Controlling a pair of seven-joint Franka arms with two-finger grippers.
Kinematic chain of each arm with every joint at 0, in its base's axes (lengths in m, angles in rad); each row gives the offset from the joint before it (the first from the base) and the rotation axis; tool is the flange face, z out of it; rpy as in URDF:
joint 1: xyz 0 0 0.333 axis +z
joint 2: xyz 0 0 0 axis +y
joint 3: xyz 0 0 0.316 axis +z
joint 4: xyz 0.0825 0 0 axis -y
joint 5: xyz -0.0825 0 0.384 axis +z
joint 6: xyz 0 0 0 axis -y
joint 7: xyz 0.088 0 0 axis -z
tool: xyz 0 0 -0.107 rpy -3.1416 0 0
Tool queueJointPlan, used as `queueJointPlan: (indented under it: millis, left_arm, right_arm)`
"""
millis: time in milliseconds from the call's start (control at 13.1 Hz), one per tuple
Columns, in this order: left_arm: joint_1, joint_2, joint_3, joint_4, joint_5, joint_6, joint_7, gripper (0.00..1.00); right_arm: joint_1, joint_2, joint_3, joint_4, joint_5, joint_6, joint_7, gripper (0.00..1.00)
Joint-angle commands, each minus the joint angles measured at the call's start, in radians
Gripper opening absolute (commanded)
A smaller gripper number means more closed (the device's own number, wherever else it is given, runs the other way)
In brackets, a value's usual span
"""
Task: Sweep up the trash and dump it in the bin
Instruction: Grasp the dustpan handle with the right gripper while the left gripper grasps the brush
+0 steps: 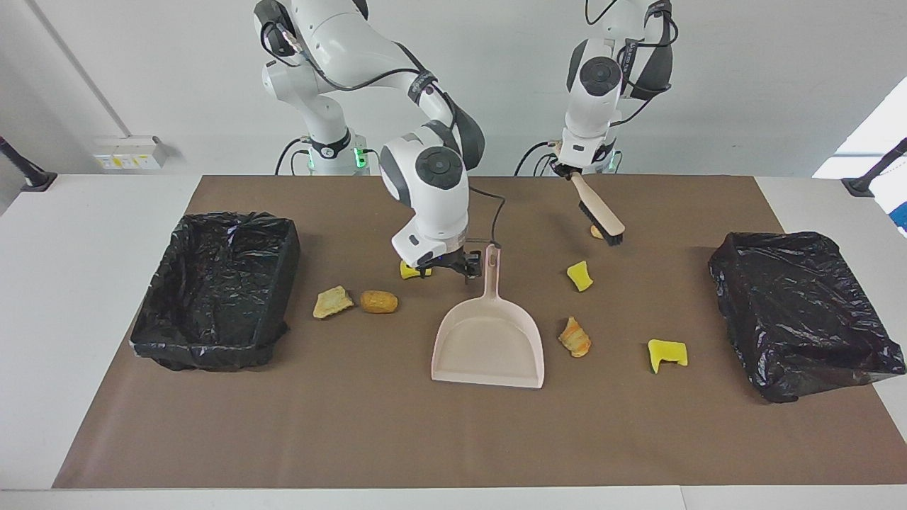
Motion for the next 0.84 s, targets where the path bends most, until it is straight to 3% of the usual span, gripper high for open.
queueJointPlan:
  millis: [0, 228, 380, 533, 609, 761]
  left_arm:
    - [0.039, -0.074, 0.002, -0.085, 0.011, -0.028, -0.136, 0.0]
    - [0.068, -0.037, 0.008, -0.116, 0.011, 0.0, -0.21, 0.0]
    - [0.103, 0.04, 0.01, -0.107, 0.011, 0.088, -0.314, 0.0]
    - [0.108, 0.148, 0.01, -0.07, 0.01, 0.153, -0.32, 0.0]
    - [0.108, 0.199, 0.01, -0.033, 0.008, 0.174, -0.323, 0.0]
    - [0.111, 0.311, 0.014, 0.095, 0.003, 0.161, -0.323, 0.0]
  right_arm:
    - [0.081, 0.024, -0.008, 0.043, -0.073, 0.085, 0.185, 1.0]
    - [0.109, 0.047, 0.001, 0.025, -0.17, 0.174, 0.221, 1.0]
    - [0.099, 0.041, 0.003, -0.036, -0.165, 0.22, 0.171, 1.0]
    - [0.135, 0.052, 0.001, -0.052, -0.171, 0.221, 0.172, 0.97]
    - [0.138, 0.05, 0.001, -0.053, -0.174, 0.209, 0.164, 0.88]
    - [0.144, 0.047, 0.001, -0.038, -0.207, 0.155, 0.161, 0.85]
